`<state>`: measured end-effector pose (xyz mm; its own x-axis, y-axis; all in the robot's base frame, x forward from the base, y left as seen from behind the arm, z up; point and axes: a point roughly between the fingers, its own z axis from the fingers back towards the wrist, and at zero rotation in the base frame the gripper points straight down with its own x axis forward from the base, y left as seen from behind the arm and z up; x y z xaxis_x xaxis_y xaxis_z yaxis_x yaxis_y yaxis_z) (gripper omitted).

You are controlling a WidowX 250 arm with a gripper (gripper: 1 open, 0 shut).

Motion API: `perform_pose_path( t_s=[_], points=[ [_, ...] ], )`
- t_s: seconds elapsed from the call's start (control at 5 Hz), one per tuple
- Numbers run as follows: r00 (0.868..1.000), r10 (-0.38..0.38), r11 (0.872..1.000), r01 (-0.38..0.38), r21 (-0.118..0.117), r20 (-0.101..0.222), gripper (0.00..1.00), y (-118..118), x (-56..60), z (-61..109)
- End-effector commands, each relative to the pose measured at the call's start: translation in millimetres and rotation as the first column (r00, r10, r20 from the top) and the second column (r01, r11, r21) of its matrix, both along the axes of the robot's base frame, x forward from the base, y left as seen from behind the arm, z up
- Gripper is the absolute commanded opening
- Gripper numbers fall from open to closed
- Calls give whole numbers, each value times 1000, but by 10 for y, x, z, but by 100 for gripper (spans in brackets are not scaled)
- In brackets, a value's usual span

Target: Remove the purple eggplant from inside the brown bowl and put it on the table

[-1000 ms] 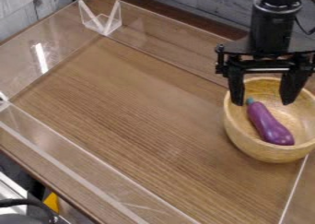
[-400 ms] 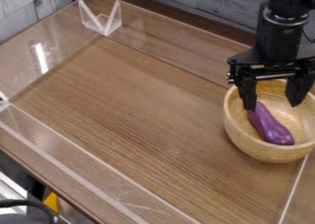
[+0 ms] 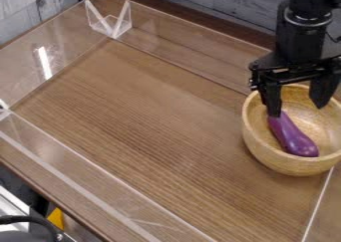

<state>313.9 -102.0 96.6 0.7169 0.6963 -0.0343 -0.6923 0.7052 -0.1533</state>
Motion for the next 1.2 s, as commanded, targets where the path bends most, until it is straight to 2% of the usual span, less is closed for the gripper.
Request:
perform_pose_path(
  t_s=[0.0,0.2,0.4,0.6,1.0],
  points=[
    [997,22,1000,-21,-21,68,100,-8,73,107],
    [997,19,1000,-19,-1,71,100,-42,4,56],
    [997,-16,1000,16,-2,73,100,-87,59,3],
    [996,-49,999,50,-14,74,100,-113,125,-56],
    [995,-61,996,67,-62,84,100,-76,57,167]
  ],
)
